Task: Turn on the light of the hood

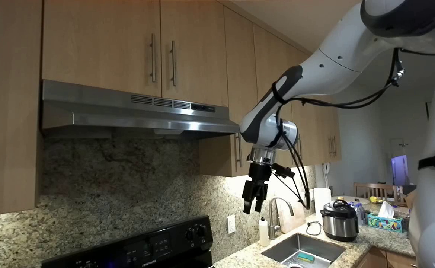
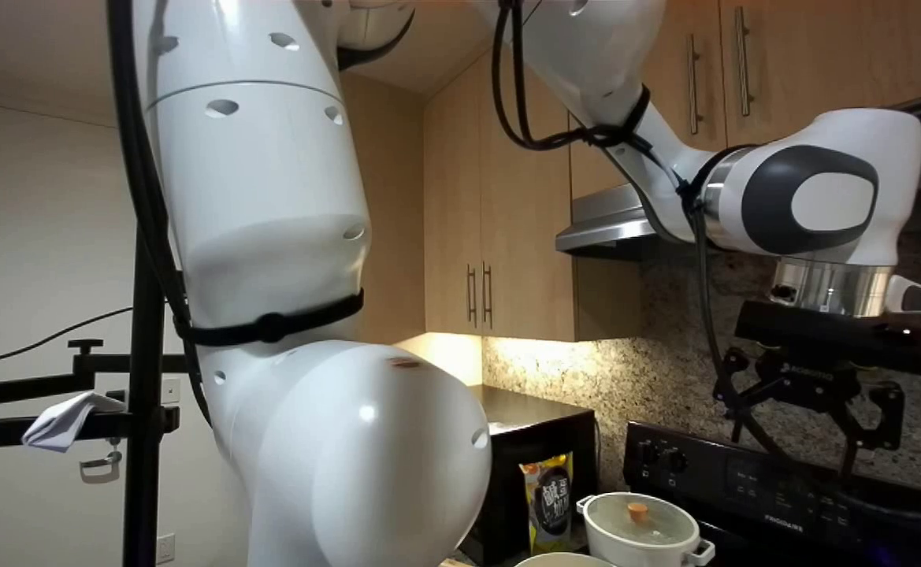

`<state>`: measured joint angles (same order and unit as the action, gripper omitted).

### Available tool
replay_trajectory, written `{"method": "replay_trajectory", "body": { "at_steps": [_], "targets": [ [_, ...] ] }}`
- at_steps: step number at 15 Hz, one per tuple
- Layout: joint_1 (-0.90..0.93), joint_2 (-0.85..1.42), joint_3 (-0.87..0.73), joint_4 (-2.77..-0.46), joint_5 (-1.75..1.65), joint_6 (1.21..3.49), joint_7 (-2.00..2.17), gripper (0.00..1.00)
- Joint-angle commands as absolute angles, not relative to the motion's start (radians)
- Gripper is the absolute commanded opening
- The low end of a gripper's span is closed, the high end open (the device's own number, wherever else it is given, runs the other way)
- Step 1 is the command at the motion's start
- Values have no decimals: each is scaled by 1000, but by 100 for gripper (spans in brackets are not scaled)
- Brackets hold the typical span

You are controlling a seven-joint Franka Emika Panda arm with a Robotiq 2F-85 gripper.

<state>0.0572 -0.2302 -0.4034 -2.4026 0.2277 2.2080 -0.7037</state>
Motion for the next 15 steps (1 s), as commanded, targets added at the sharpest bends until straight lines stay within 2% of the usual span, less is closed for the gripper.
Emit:
{"method": "replay_trajectory", "body": {
  "at_steps": [1, 15],
  "targets": [
    [-3, -230, -351, -2406, 248, 2206, -715, 100],
    [-67, -411, -268, -2435, 119, 2296, -731, 100]
  ]
}}
